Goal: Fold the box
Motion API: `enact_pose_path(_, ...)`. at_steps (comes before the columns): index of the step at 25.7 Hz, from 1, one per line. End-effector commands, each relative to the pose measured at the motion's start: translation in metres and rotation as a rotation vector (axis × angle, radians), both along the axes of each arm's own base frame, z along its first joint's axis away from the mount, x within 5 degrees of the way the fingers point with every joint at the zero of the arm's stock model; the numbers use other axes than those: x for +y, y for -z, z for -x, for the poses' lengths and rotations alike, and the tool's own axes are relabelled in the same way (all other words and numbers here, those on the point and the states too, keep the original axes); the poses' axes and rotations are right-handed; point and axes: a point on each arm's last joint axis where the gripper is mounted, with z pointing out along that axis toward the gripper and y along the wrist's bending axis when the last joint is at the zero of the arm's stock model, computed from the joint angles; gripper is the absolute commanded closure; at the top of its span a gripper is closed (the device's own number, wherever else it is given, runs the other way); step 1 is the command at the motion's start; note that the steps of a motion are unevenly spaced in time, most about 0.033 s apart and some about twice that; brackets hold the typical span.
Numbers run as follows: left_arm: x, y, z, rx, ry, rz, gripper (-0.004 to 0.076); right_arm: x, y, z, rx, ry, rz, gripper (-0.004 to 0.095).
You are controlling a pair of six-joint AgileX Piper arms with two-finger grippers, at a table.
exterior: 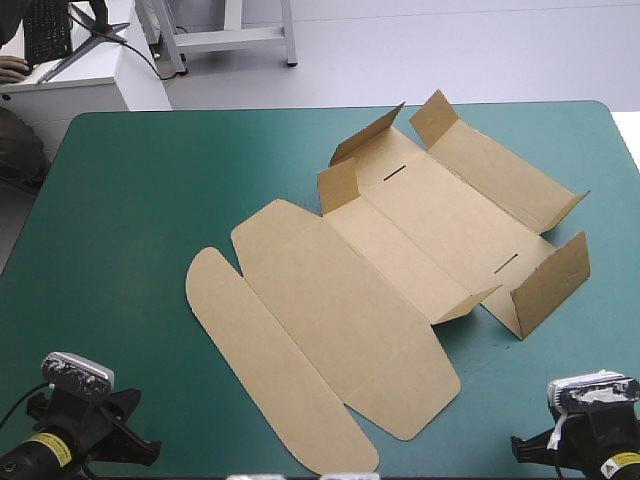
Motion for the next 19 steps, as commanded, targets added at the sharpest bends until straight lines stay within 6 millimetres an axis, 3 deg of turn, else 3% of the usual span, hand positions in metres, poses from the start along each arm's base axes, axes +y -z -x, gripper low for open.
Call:
enact_pose_path(1,-0.002,-0.01,-0.004,-0.058,-0.005,0.032,0.0733,0.0,-0.011,-0.004,-0.07,-0.001,-0.004,0.0913)
enact_pose_path(13,-0.002,-0.01,-0.004,-0.058,-0.005,0.032,0.0734,0.0,-0.017,-0.008,-0.001,0.04,-0.063,0.0913)
enact_pose_path(19,-0.002,-0.01,-0.004,-0.058,-0.005,0.032,0.0733,-0.001,-0.043,-0.022,0.025,0.093,-0.136,0.0913)
